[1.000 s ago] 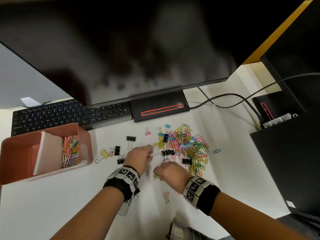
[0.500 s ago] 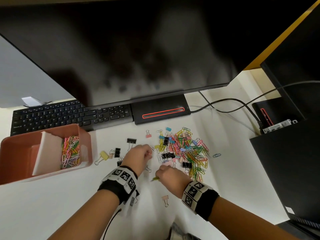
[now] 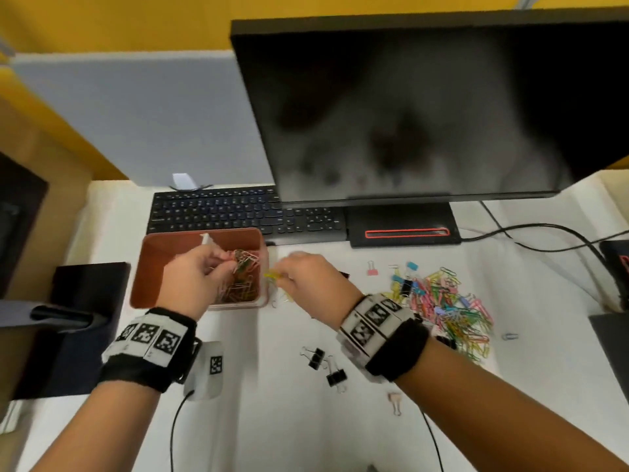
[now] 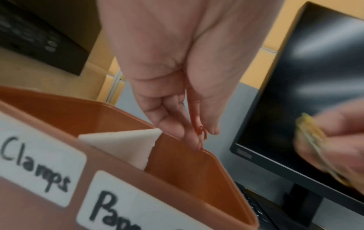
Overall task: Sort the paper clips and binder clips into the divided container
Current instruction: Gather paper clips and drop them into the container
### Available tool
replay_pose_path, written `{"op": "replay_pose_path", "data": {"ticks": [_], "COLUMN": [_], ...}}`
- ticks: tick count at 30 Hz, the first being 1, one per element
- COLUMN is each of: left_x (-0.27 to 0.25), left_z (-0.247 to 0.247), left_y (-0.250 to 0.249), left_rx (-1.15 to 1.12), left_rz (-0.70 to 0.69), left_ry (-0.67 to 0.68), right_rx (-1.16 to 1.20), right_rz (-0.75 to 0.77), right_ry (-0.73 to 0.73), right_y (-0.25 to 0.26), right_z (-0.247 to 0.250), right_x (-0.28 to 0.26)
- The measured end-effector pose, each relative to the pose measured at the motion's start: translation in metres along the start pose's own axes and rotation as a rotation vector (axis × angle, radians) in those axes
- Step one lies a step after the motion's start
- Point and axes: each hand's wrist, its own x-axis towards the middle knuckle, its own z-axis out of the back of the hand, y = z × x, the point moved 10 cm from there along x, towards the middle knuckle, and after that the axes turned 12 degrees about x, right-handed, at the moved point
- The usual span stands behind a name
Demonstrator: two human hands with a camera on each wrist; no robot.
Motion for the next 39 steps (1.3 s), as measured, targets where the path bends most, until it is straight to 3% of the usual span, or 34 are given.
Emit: {"op": "replay_pose_path", "data": {"ticks": [3, 7, 11, 16, 20, 27, 33, 39], "left_x": [0.004, -0.016, -0.046, -0.064, -0.047, -0.001, 0.014, 0.023], "left_z": [-0.003, 0.016, 0.019, -0.052, -0.117, -0.182, -0.182, -0.178], "left_y": [0.017, 0.008, -0.025, -0.082, -0.101, -0.087, -0.085, -0.073], "left_rx": [0.099, -0.014, -0.154, -0.146, -0.039, 0.249, 0.285, 0.247], "left_rz": [0.025, -0.015, -0.201, -0.358, -0.271, -0.175, -0.151, -0.010], "left_ry": [0.007, -0.053, -0.089, 0.091, 0.180, 0.299, 0.239, 0.262], "right_rx": [0.032, 0.102, 0.193, 0.165, 0.042, -0.136, -0.179, -0.120], "right_rz": [-0.036, -0.068, 0.000, -0.231, -0.385, -0.470, -0.448, -0.378], "right_ry": [-0.010, -0.024, -0.161, -0.298, -0.328, -0.249, -0.328, -0.075], "right_y": [0.031, 0.027, 0.010, -0.089, -0.153, -0.207, -0.220, -0.217], "right_z": [-0.022, -0.049, -0.030, 0.017, 0.047, 0.073, 0.102, 0.075], "right_x": [0.048, 0.061, 0.020, -0.060, -0.095, -0.119, -0.125, -0.095]}}
